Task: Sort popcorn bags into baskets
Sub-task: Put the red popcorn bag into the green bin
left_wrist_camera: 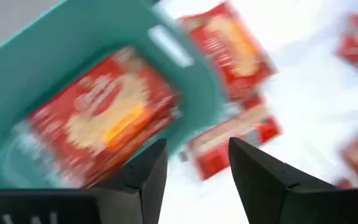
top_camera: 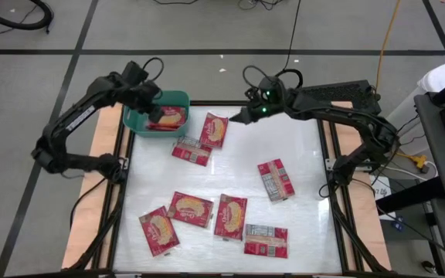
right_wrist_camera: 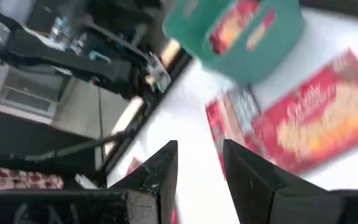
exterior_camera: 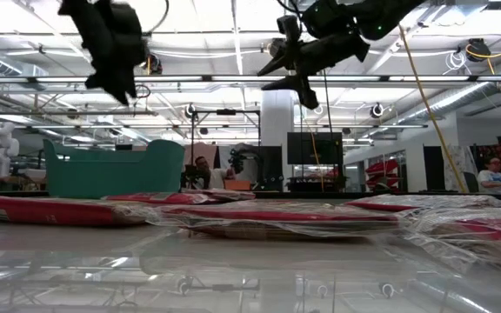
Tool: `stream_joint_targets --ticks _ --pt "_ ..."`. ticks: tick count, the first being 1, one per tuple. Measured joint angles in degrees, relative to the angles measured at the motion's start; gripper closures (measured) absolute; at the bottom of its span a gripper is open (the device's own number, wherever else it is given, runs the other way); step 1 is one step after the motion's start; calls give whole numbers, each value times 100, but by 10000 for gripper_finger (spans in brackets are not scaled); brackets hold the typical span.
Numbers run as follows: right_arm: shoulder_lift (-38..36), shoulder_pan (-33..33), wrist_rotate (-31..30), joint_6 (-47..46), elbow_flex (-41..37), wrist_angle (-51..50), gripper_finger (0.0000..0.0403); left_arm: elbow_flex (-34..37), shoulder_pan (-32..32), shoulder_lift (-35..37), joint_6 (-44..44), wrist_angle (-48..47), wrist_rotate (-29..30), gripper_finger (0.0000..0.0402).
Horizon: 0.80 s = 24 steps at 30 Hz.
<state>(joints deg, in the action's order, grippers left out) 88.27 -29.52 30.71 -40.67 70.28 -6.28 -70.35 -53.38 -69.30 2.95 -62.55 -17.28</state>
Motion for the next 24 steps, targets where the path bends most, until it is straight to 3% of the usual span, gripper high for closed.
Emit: stream_joint_targets --ticks 8,17,24 --pt "-422 853 -948 438 0 -1612 284 0 1371 891 -693 142 -27 240" --pt "-429 1572 -1706 357 0 -1811 284 0 3323 1176 -1724 127 1283 241" --pt "-429 1708 -1786 232 0 -2418 284 0 4147 1089 -2415 363 1869 241"
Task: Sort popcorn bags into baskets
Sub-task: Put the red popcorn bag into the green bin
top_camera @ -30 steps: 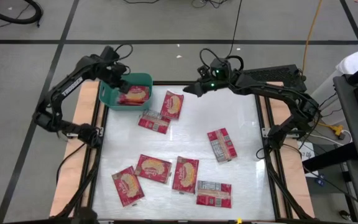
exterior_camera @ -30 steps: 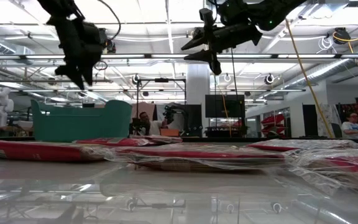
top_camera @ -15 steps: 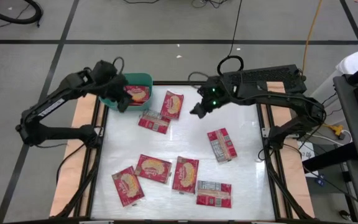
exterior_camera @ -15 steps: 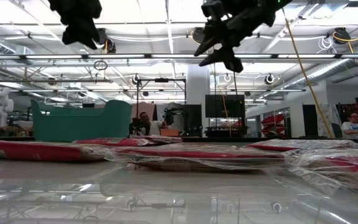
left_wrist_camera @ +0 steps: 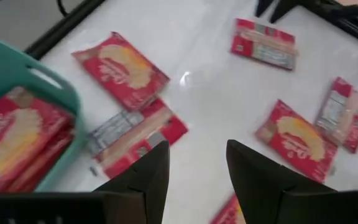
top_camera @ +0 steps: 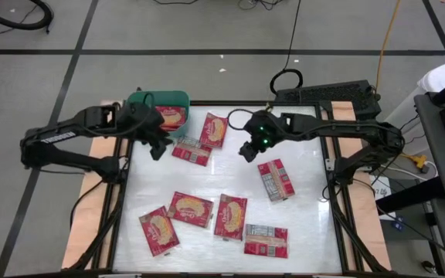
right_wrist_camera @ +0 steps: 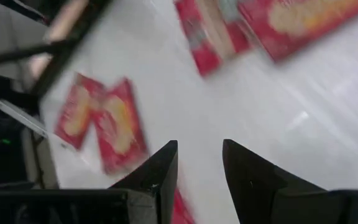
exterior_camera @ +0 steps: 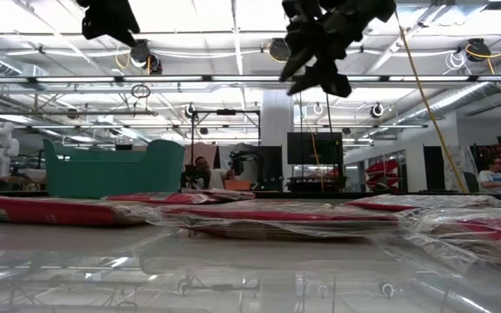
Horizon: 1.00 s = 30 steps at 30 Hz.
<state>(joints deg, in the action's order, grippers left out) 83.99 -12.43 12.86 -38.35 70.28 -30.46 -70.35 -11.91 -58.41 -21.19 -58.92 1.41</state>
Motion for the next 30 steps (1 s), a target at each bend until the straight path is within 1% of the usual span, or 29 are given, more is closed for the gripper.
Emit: stream_joint_targets --ticks 7,12,17,20,22,24,26,30 --pt "-48 -60 55 174 0 -1878 284 -2 502 -354 -327 568 173 241" --pt "-125 214 206 531 -294 -2501 276 -2 720 -723 -334 1186 174 241" --pt "-399 756 185 699 -648 -2521 238 -2 887 -1060 -312 1617 171 241" --pt "-638 1121 -293 810 -939 -2396 213 -1 954 -1207 -309 1693 168 241" --pt "-767 1245 -564 641 -1140 -2277 197 -2 983 -1282 -307 1731 162 241" --pt "-838 1271 -716 320 -1324 -2194 182 2 1021 -1294 -279 1713 125 241" --pt "-886 1204 -719 49 -1504 -2131 167 -4 1031 -1326 -193 1830 121 241" --pt "-882 1021 -713 14 -1864 -1721 140 2 1034 -1377 -3 1937 119 241"
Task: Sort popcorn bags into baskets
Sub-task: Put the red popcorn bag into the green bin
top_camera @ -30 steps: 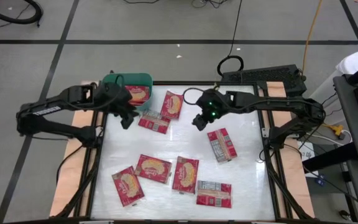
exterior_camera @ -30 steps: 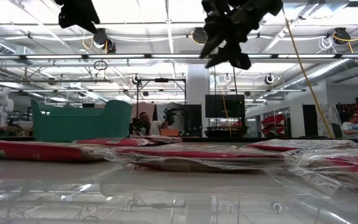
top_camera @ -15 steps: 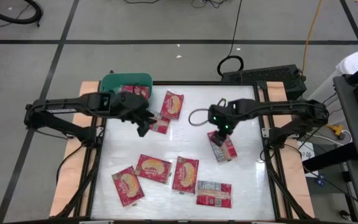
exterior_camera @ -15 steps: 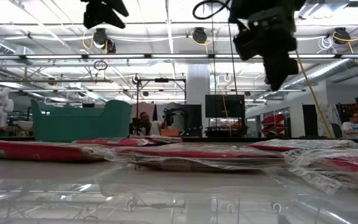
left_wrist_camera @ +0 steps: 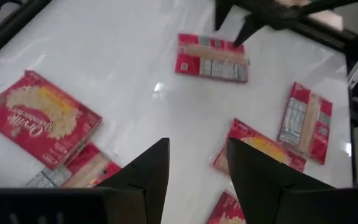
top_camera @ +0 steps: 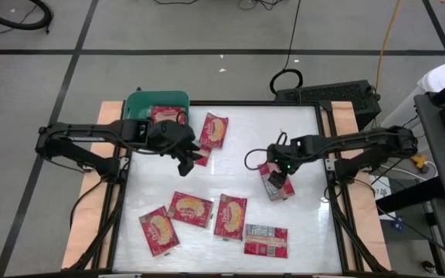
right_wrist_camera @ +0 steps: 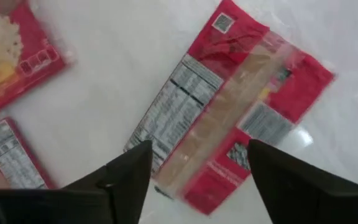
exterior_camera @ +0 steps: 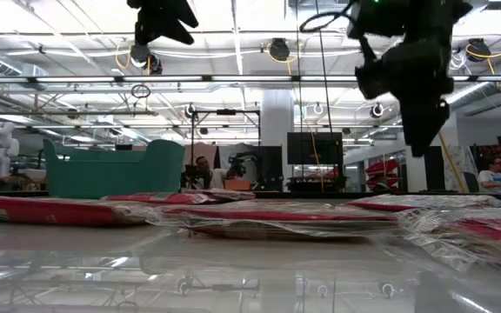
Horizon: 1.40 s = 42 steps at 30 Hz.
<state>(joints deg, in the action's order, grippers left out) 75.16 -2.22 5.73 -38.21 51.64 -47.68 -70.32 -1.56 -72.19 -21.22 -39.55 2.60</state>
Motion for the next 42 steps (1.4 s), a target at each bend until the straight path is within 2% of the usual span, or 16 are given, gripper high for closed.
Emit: stream_joint_targets --ticks 2,5,8,12,18,21,25,28,32,37,42 --pt "-3 -190 2 -151 -196 226 127 -7 0 25 47 101 1 241" --pt "-1 -470 127 -1076 -497 286 114 -7 0 10 50 76 2 241" --pt "-1 -530 695 -1462 -635 198 106 -7 0 16 -10 67 37 241" --pt "-3 -277 1231 -1652 -650 -234 104 -7 -1 14 -16 3 79 241" --pt "-3 -236 1091 -1973 -747 -590 105 -7 -120 16 143 -57 502 241" --pt "-5 -255 1133 -2113 -944 -177 105 -7 -215 16 426 -67 503 241" --pt "-3 -148 1616 -2682 -1457 846 105 -7 -335 16 769 -96 428 241" --pt "-18 -15 1949 -3294 -1906 1556 106 -7 -400 16 765 -98 347 241" --pt "-40 123 2035 -3921 -2382 2297 110 -6 -413 16 720 -96 345 241" --pt "-29 207 2003 -3807 -2411 2551 158 -4 -409 16 744 -98 334 241" --pt "-25 215 1826 -3925 -2416 2567 268 -4 -411 16 730 -94 334 241"
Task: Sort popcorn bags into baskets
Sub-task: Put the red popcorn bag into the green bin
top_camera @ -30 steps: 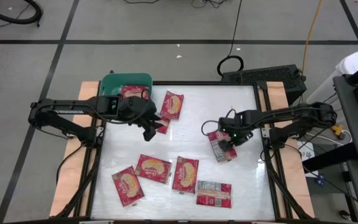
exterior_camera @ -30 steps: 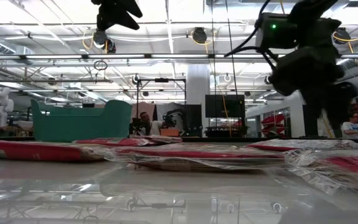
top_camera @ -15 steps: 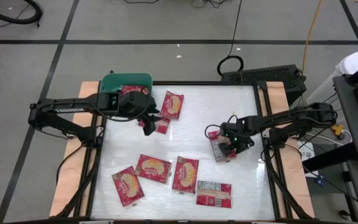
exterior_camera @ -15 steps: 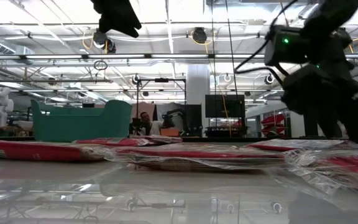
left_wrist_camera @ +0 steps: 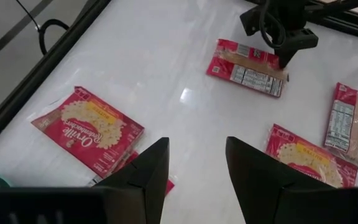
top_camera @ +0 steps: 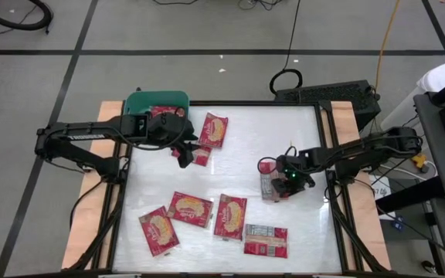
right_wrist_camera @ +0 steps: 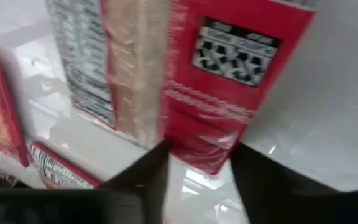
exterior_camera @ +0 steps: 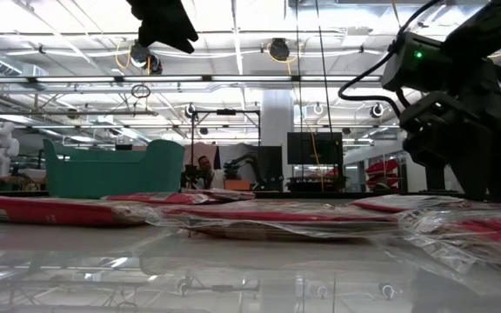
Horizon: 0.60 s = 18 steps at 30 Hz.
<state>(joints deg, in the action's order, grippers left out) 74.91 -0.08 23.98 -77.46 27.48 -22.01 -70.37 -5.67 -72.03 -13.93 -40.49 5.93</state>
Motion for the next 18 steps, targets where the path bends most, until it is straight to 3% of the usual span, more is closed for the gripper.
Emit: stream_joint_targets --ticks 5,13,18 --pt "15 -6 -212 86 -15 481 386 0 0 0 -10 40 -4 241" --pt "42 -23 -496 -440 -34 2140 401 2 22 -47 -5 489 51 241" --pt "35 -152 -417 -863 -32 3260 403 13 231 -458 861 930 64 240"
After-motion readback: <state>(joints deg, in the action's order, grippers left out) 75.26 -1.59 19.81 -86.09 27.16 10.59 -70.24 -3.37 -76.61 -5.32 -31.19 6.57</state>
